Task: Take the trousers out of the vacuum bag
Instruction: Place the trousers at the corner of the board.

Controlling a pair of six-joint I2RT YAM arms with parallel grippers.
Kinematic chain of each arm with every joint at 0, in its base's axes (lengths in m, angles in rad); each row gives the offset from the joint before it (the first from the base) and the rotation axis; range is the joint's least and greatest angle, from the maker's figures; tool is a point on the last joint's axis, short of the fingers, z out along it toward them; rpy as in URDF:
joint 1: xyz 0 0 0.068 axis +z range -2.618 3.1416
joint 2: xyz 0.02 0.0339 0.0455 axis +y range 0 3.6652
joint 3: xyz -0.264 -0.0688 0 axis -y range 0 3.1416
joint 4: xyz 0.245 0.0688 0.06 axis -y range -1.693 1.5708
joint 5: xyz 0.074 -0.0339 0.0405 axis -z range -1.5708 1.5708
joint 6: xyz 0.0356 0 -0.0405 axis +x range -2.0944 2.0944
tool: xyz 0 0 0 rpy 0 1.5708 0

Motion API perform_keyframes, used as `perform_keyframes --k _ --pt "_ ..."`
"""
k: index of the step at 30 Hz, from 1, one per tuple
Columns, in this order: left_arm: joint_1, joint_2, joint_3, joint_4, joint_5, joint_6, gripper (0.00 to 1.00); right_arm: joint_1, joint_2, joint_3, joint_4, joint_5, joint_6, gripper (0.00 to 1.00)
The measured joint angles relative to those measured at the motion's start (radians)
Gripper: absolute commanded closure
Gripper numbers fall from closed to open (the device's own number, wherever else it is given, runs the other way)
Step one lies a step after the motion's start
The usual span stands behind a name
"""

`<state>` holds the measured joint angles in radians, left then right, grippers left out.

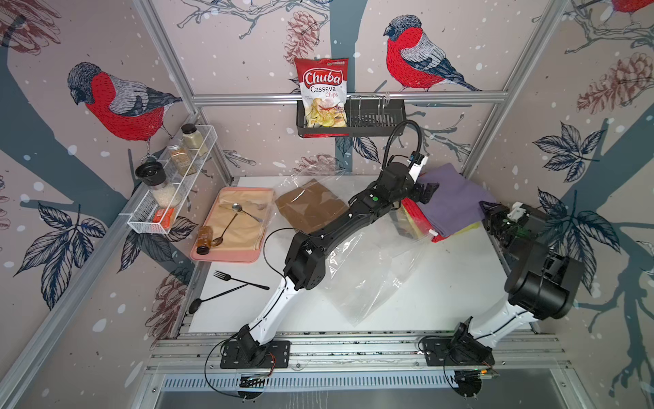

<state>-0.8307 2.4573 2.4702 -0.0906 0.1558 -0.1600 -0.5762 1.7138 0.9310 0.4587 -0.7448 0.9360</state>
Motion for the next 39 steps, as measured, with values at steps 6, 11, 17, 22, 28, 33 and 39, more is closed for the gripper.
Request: perform_keyframes --k 6,11,17,22,28,33,39 --pt "0.056 0.025 0.004 -0.032 0.042 -0.036 0.21 0.014 -0.045 0.016 -0.110 0.066 -0.094 0.27" --pt "0.074 0.032 -0.009 -0.032 0.119 -0.025 0.33 0.027 -0.095 0.008 -0.178 0.111 -0.151 0.26" --pt "0.100 0.064 -0.008 -0.025 0.183 -0.026 0.34 0.032 -0.174 -0.043 -0.241 0.177 -0.202 0.15" --pt "0.105 0.105 0.013 -0.025 0.244 -0.045 0.44 0.030 -0.220 -0.079 -0.277 0.217 -0.227 0.13" --pt "0.111 0.133 0.020 -0.006 0.294 -0.053 0.59 0.028 -0.264 -0.113 -0.309 0.239 -0.238 0.13" --pt "0.122 0.169 0.027 0.027 0.339 -0.098 0.49 0.026 -0.312 -0.139 -0.320 0.246 -0.257 0.13" --pt "0.127 0.178 0.028 0.055 0.366 -0.128 0.21 0.017 -0.346 -0.165 -0.348 0.256 -0.279 0.13"
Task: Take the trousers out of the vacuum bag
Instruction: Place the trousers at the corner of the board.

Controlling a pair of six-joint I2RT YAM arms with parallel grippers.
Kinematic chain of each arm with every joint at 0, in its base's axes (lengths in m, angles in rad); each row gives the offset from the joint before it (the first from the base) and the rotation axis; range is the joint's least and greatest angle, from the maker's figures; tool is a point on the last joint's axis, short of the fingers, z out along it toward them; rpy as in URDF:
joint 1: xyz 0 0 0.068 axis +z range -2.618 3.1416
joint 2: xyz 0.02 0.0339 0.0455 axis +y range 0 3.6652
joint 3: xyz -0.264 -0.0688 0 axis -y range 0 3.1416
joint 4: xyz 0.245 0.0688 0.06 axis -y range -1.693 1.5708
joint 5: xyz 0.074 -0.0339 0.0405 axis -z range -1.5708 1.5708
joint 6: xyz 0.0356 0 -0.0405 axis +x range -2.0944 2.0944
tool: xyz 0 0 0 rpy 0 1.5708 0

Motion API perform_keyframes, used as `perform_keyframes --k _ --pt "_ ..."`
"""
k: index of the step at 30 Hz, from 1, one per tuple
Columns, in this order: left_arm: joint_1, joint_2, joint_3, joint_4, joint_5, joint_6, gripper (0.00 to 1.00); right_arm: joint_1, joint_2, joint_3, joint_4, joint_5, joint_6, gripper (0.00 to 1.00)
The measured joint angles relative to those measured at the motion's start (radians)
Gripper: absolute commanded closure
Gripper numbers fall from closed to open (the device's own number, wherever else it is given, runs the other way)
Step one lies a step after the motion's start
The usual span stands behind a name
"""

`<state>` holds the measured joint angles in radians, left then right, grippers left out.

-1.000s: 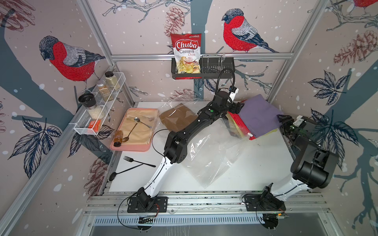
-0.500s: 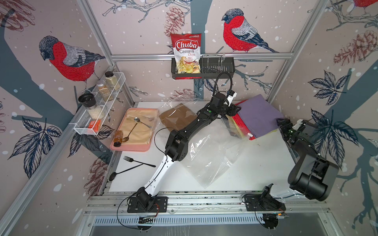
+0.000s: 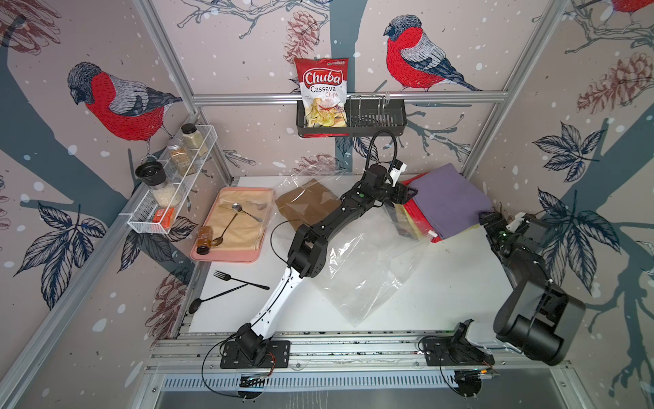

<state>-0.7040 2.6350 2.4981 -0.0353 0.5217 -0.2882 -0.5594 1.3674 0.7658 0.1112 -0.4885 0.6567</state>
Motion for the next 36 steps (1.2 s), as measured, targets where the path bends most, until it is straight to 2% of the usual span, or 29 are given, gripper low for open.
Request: perform_keyframes --k 5,10,12,17,23,33,36 --pt "-0.001 0.005 0.001 0.010 0.000 -0.003 0.49 0.000 -0.011 -0.011 0.000 -0.003 -0.002 0.13" --pt "0.000 0.018 0.001 0.027 0.003 -0.022 0.55 -0.003 -0.031 -0.013 0.000 -0.010 -0.003 0.13" --pt "0.000 0.023 0.003 0.040 0.009 -0.029 0.65 -0.004 -0.037 -0.013 -0.001 -0.011 -0.003 0.13" --pt "0.001 0.032 0.010 0.059 0.036 -0.048 0.99 -0.006 -0.044 -0.014 -0.007 -0.013 -0.003 0.13" --pt "0.022 0.032 0.016 0.132 0.079 -0.093 1.00 -0.006 -0.056 -0.043 -0.005 -0.019 -0.003 0.13" --pt "0.061 -0.013 0.001 0.174 0.078 -0.103 1.00 -0.006 -0.058 -0.047 0.009 -0.037 -0.002 0.13" --pt "0.063 0.003 -0.003 0.190 0.081 -0.113 0.86 -0.007 -0.067 -0.048 0.008 -0.037 -0.002 0.13"
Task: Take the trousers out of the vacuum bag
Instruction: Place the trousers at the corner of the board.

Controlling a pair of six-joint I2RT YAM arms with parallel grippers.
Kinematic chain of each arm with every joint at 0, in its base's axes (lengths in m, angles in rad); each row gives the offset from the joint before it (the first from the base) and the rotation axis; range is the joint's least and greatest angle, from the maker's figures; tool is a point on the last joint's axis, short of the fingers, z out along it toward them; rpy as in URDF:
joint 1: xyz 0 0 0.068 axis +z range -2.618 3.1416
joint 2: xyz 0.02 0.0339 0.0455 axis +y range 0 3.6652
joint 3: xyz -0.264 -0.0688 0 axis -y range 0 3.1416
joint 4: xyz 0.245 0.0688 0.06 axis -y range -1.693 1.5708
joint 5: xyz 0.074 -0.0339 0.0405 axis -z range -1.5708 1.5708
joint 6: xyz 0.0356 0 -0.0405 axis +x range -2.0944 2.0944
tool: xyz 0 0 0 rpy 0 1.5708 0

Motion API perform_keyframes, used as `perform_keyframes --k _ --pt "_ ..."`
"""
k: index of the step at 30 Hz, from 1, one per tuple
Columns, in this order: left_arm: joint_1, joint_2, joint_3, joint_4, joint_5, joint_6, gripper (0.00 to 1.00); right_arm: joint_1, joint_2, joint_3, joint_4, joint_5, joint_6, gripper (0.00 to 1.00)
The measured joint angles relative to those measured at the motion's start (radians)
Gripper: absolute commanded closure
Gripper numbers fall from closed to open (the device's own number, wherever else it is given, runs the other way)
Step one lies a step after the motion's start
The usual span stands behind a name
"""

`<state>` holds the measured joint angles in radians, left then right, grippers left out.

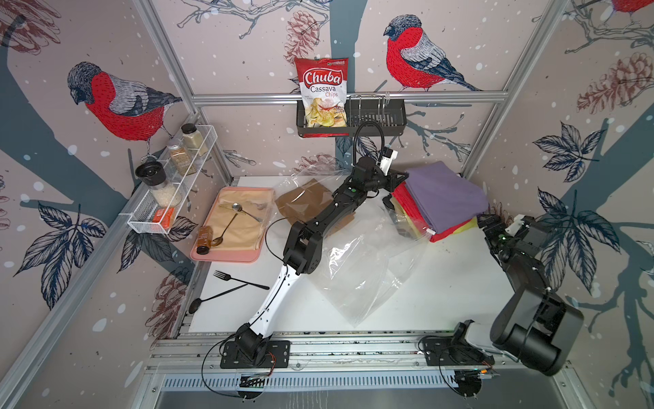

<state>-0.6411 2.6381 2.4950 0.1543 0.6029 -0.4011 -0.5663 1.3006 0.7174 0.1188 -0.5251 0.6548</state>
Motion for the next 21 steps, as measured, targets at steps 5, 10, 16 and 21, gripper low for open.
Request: perform_keyframes --k 5,10,16,21 --pt "0.002 0.023 -0.020 -0.004 -0.004 -0.028 0.37 -0.012 -0.039 -0.014 -0.008 0.003 0.000 0.11" --pt "0.008 -0.010 -0.055 -0.007 -0.022 -0.031 0.03 -0.023 -0.110 -0.043 -0.042 0.025 -0.001 0.09" --pt "0.027 -0.145 -0.178 -0.043 -0.073 -0.003 0.02 -0.016 -0.200 -0.109 -0.114 0.028 -0.005 0.00" --pt "0.026 -0.325 -0.299 -0.093 -0.113 0.045 0.02 0.046 -0.312 -0.177 -0.182 0.034 -0.023 0.00"
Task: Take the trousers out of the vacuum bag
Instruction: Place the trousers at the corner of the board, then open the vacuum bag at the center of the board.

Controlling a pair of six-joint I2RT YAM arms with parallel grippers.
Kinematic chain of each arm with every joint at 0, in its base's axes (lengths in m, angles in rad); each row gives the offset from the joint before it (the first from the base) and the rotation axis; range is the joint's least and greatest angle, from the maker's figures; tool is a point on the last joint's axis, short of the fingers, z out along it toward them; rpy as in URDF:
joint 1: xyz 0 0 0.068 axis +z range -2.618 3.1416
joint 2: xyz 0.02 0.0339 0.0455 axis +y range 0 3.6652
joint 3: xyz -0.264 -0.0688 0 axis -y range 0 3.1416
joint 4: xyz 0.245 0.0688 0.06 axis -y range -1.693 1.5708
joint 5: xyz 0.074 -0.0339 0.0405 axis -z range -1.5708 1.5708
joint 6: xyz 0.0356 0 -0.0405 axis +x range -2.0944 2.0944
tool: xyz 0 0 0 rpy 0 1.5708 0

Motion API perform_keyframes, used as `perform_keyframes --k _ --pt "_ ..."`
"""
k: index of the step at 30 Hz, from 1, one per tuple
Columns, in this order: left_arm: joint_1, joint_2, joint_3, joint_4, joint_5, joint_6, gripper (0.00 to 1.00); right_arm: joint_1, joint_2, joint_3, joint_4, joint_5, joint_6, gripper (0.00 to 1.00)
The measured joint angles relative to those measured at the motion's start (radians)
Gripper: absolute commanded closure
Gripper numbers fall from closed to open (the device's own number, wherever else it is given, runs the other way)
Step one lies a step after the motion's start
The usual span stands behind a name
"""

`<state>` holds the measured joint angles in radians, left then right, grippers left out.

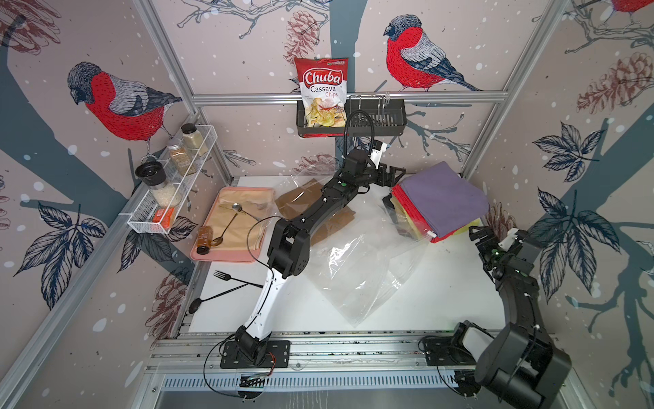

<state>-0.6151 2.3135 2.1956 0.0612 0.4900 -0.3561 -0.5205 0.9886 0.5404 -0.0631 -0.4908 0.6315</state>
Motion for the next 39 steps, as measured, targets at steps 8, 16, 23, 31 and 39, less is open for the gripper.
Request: perform_keyframes --k 8,16,23,31,39 --pt "-0.055 -0.355 -0.424 -0.135 -0.181 0.123 0.02 0.187 -0.185 -0.058 -0.118 0.006 -0.013 0.00" --pt "-0.264 -0.645 -0.789 -0.289 -0.459 0.180 0.02 0.323 -0.348 -0.101 -0.201 -0.053 -0.027 0.00" --pt "-0.475 -0.729 -0.910 -0.375 -0.662 0.142 0.02 0.356 -0.452 -0.153 -0.267 -0.101 -0.030 0.00" --pt "-0.560 -0.668 -0.904 -0.412 -0.770 0.066 0.02 0.386 -0.502 -0.182 -0.288 -0.120 -0.018 0.00" --pt "-0.564 -0.554 -0.792 -0.485 -0.896 0.015 0.50 0.467 -0.542 -0.252 -0.251 -0.185 0.058 0.11"
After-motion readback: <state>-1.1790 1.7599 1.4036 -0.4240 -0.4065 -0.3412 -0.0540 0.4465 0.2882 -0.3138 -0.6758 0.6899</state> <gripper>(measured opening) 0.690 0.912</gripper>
